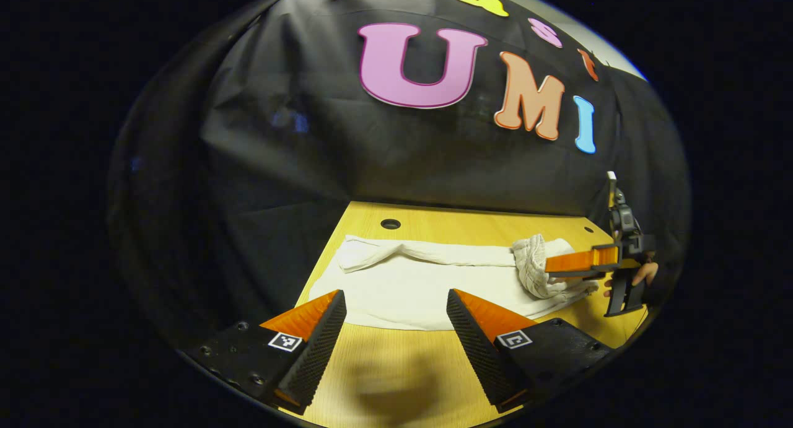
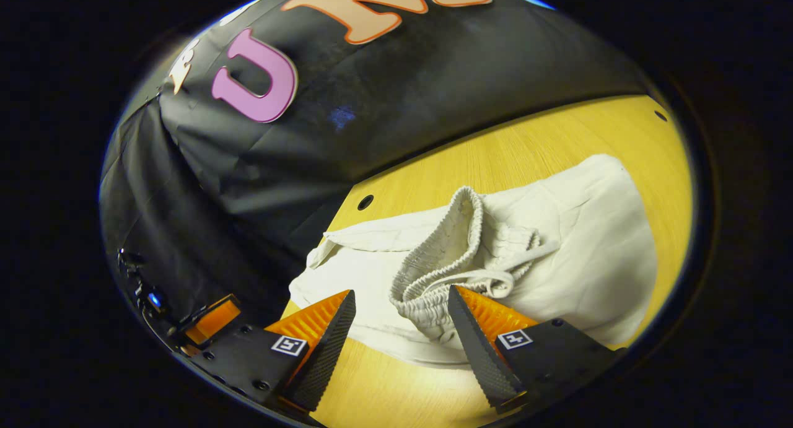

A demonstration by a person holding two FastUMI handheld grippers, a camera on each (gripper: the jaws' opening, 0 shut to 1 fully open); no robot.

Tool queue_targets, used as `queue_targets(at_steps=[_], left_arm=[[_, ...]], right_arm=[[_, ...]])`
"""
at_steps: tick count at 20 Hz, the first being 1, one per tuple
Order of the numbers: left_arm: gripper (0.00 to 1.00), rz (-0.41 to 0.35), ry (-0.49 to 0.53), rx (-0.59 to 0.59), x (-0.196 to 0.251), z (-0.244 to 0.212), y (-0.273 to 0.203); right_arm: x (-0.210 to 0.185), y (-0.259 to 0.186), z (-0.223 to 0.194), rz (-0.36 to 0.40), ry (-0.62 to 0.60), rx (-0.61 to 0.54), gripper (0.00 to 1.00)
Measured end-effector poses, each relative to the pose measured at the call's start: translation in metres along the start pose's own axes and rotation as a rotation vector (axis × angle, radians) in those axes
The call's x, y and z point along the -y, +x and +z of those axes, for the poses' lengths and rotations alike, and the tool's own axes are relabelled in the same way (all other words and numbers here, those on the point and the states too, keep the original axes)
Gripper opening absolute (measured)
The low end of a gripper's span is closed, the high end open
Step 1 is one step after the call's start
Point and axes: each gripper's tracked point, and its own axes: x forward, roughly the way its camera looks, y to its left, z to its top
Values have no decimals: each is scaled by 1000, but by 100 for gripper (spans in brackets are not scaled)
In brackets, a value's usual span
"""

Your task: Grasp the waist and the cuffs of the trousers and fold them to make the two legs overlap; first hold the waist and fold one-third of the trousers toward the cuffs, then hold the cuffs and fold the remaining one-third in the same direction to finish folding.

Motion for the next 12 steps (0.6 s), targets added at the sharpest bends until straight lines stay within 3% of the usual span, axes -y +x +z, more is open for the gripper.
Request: queue_targets(at_steps=[4,7,9,10,12], left_arm=[[95,32,-60,-9,-35,-5,36],[95,70,-46,-34,-67,-12,63],[95,72,-32,-60,-81,-20,80],[95,68,-20,-76,-87,-24,88],[95,69,4,-92,-96,-28,106]], right_arm=[[19,-34,7,-53,-63,25,96],[33,-64,7,-106,-61,60,97],[47,-82,6,-149,-58,75,91],[57,-91,3,-173,-55,78,97],[69,-105,1,-208,-48,89,97]])
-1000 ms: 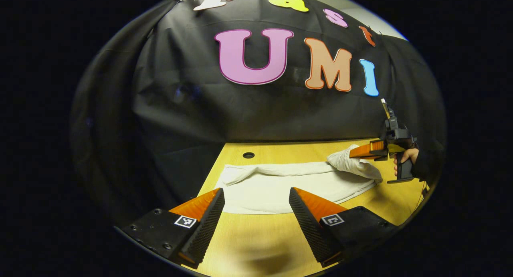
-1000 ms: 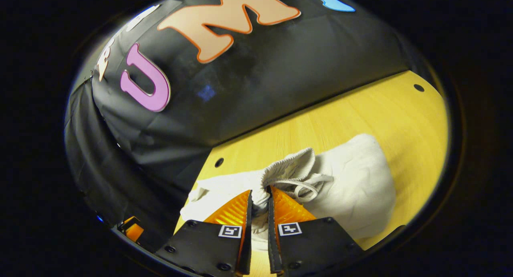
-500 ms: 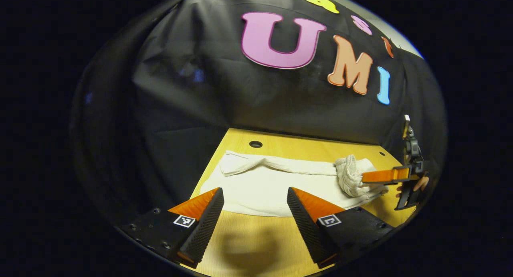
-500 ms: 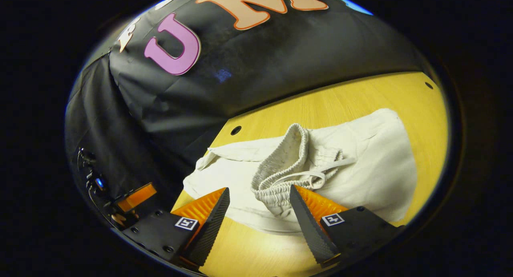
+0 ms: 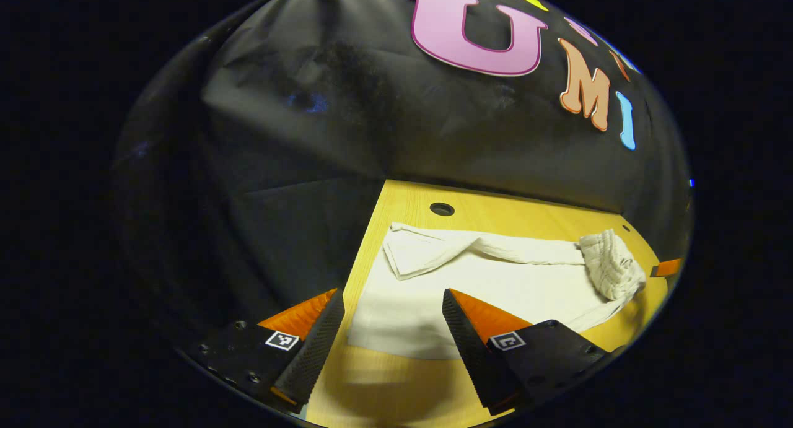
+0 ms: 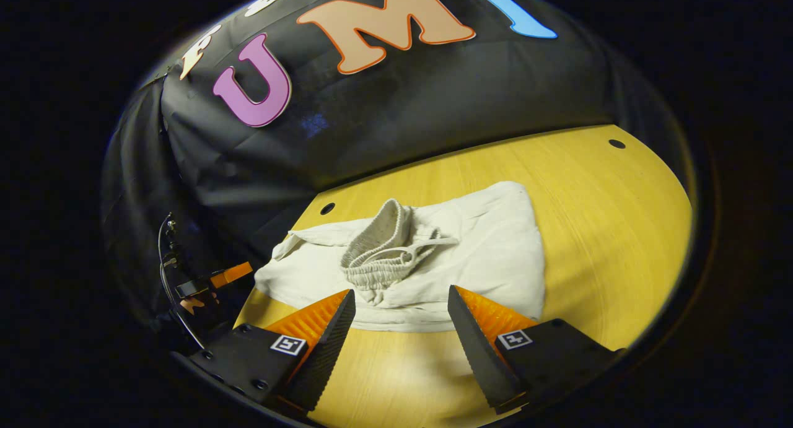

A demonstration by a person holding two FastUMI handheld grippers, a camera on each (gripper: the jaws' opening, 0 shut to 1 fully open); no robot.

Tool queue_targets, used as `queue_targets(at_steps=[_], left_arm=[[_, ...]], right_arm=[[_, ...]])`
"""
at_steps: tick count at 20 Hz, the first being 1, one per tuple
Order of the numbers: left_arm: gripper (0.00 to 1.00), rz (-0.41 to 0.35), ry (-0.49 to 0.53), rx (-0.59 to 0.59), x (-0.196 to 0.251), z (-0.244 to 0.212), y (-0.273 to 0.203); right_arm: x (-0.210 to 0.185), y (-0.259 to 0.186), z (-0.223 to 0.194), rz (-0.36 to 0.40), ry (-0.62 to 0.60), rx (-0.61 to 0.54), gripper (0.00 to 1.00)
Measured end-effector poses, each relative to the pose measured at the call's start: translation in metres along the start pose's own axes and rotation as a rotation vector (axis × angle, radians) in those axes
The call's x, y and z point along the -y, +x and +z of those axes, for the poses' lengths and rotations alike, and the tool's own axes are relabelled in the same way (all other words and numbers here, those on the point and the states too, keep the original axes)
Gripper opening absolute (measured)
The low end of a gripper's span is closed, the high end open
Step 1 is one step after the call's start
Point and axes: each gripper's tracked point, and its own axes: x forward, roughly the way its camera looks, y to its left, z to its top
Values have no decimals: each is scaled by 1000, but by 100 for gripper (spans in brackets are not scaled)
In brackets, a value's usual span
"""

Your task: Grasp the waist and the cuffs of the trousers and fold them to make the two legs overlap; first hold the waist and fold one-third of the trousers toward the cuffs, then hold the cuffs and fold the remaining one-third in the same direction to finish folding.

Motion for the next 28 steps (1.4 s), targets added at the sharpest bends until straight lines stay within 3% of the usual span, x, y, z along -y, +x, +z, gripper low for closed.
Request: queue_targets(at_steps=[1,3,8,13,15,16,17,20,23,25,28], left_arm=[[95,-9,10,-16,-1,-3,11],[95,-29,46,-81,0,-17,24],[96,-71,70,-160,7,-32,34],[95,-5,86,-180,-3,-36,39],[93,-22,74,-175,0,-36,42],[78,-32,69,-158,2,-33,38],[70,-41,59,-158,5,-34,38],[18,-39,18,-119,20,-32,39],[0,-35,-29,-117,26,-29,44],[0,-63,-56,-154,34,-27,40],[0,-80,-103,-90,55,3,36]], right_arm=[[7,-5,-1,-16,6,4,90],[18,-13,-4,-42,18,4,97],[30,-22,-6,-75,23,3,96],[33,-21,-3,-78,23,0,96],[36,-21,-3,-81,19,-3,96],[37,-22,-3,-82,17,-4,96],[40,-22,-3,-83,17,-7,97],[54,-23,-2,-92,30,-5,96],[52,-26,0,-77,37,2,97],[54,-32,3,-69,18,6,97],[62,-40,12,-57,11,20,97]])
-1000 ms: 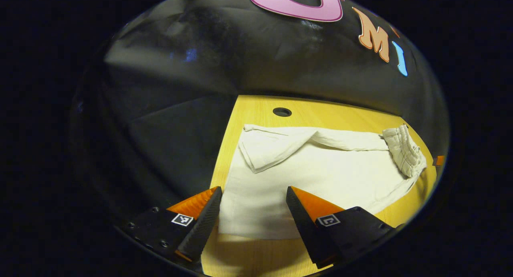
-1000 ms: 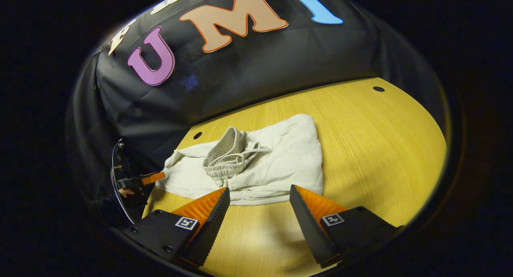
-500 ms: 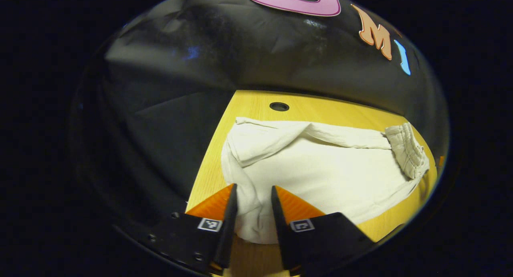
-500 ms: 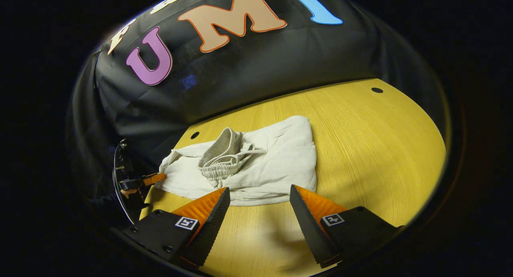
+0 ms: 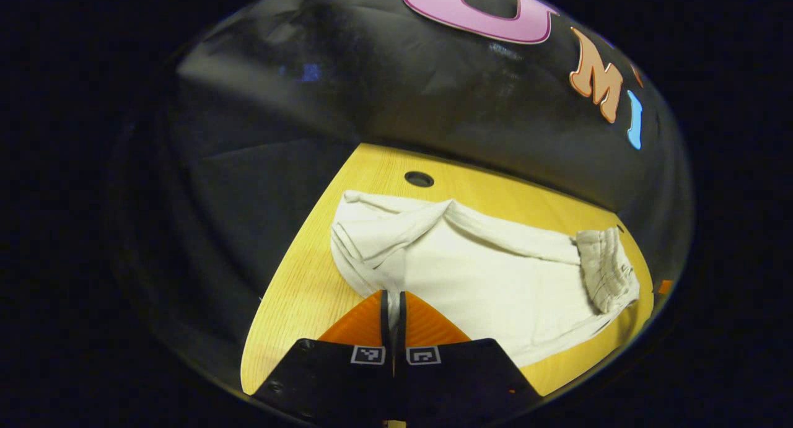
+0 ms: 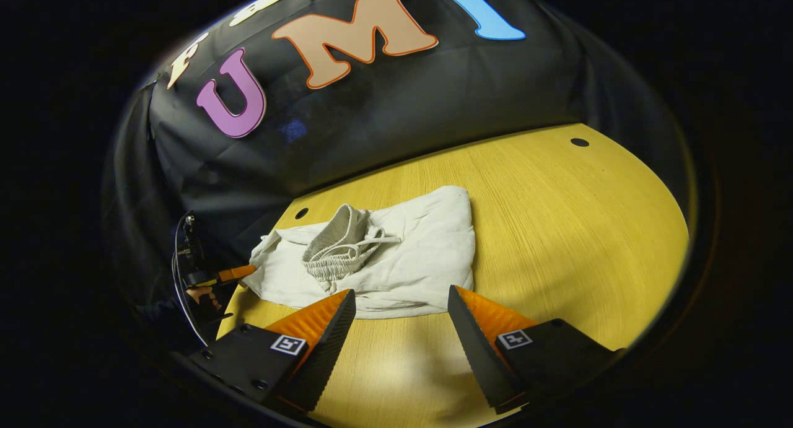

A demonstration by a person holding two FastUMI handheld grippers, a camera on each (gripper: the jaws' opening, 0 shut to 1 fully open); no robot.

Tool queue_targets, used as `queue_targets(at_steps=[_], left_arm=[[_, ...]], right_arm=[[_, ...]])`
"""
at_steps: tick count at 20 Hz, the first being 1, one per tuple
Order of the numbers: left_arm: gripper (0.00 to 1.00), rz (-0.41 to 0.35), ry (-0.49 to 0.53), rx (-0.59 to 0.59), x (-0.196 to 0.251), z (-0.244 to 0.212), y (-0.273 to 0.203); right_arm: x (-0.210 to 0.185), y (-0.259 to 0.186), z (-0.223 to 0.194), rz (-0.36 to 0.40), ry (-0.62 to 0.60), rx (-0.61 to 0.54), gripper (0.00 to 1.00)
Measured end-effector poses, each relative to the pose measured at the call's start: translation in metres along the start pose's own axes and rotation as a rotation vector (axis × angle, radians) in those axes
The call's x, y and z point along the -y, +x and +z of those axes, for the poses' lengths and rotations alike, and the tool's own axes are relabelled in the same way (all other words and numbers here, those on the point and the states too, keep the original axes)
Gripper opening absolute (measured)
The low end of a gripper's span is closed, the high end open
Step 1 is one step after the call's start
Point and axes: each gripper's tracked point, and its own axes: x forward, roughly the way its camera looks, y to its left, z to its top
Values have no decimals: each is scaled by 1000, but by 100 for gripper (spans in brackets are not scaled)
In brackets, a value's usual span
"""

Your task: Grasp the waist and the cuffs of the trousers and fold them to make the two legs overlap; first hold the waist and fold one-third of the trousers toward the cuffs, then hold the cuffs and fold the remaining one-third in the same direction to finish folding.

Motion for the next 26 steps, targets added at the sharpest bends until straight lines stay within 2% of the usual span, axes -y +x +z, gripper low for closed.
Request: queue_targets(at_steps=[10,17,19,23,26], left_arm=[[0,-102,-7,154,96,69,-29],[0,-274,18,213,222,104,-49],[0,-355,68,211,295,97,-47],[0,-438,116,174,369,80,-41],[0,-470,172,122,412,53,-28]], right_arm=[[37,-24,25,21,21,29,96],[67,-47,35,26,47,65,96],[86,-57,33,14,75,73,96],[110,-71,29,-3,100,74,96],[126,-80,26,-18,116,74,96]])
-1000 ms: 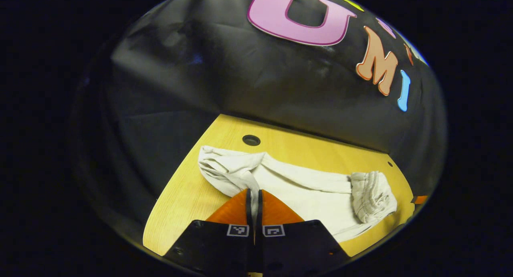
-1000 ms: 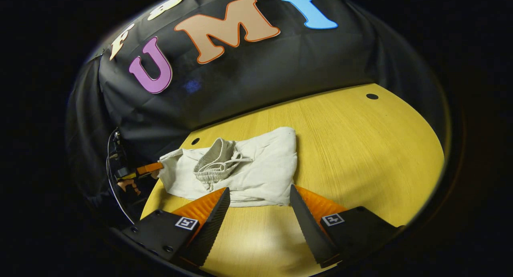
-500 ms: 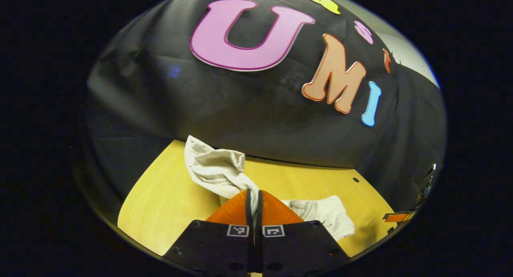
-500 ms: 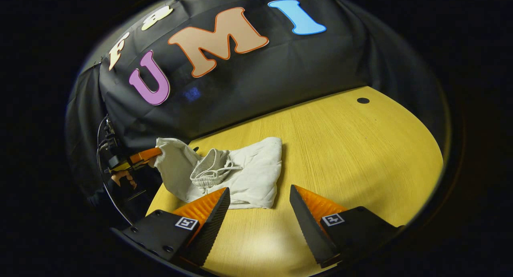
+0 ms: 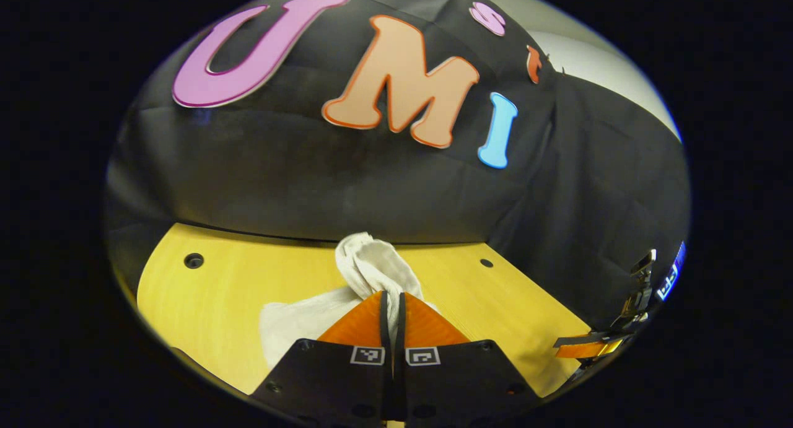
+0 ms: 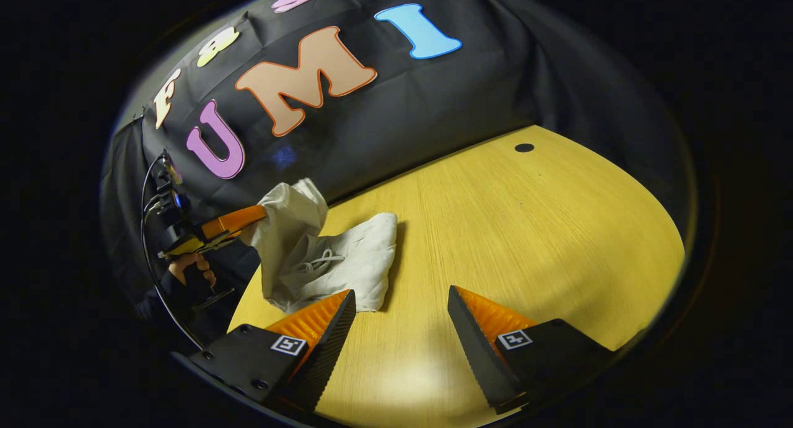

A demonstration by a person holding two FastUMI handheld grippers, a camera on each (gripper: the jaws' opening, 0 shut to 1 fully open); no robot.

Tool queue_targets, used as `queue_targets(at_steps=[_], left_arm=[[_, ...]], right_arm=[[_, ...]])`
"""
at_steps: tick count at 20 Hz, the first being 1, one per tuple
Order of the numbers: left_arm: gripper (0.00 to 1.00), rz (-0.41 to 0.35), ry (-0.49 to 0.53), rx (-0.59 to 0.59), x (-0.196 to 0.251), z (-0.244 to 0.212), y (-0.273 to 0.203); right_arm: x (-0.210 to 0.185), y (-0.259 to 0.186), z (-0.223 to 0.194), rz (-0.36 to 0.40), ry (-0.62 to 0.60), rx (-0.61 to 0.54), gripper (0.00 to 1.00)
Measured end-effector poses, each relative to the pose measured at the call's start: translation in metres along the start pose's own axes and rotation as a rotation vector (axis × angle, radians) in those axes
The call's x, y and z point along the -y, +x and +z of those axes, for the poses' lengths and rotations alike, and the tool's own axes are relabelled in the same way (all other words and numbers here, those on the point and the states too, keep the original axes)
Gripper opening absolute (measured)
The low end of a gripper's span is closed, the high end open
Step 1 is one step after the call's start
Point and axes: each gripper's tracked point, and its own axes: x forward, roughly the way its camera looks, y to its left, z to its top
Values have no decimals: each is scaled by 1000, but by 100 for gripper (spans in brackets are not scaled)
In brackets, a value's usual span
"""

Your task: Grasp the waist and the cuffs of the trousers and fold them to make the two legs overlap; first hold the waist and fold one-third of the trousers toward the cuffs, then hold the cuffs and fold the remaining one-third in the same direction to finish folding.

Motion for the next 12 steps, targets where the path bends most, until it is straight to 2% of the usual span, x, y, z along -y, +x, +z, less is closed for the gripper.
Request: queue_targets(at_steps=[2,5,8,9,11,12], left_arm=[[0,-19,18,-73,19,-35,17],[0,-4,44,-178,30,-83,29],[0,81,110,-237,26,-119,39],[0,79,124,-246,29,-125,43],[11,73,148,-233,40,-127,41],[41,75,155,-217,45,-125,38]], right_arm=[[9,-6,-1,-11,7,-2,96],[21,-13,-5,-15,9,-10,96],[26,-17,-8,-8,1,-19,96],[27,-17,-7,-3,-3,-21,96],[25,-19,-4,6,-19,-11,96],[24,-18,-1,7,-42,-1,96]])
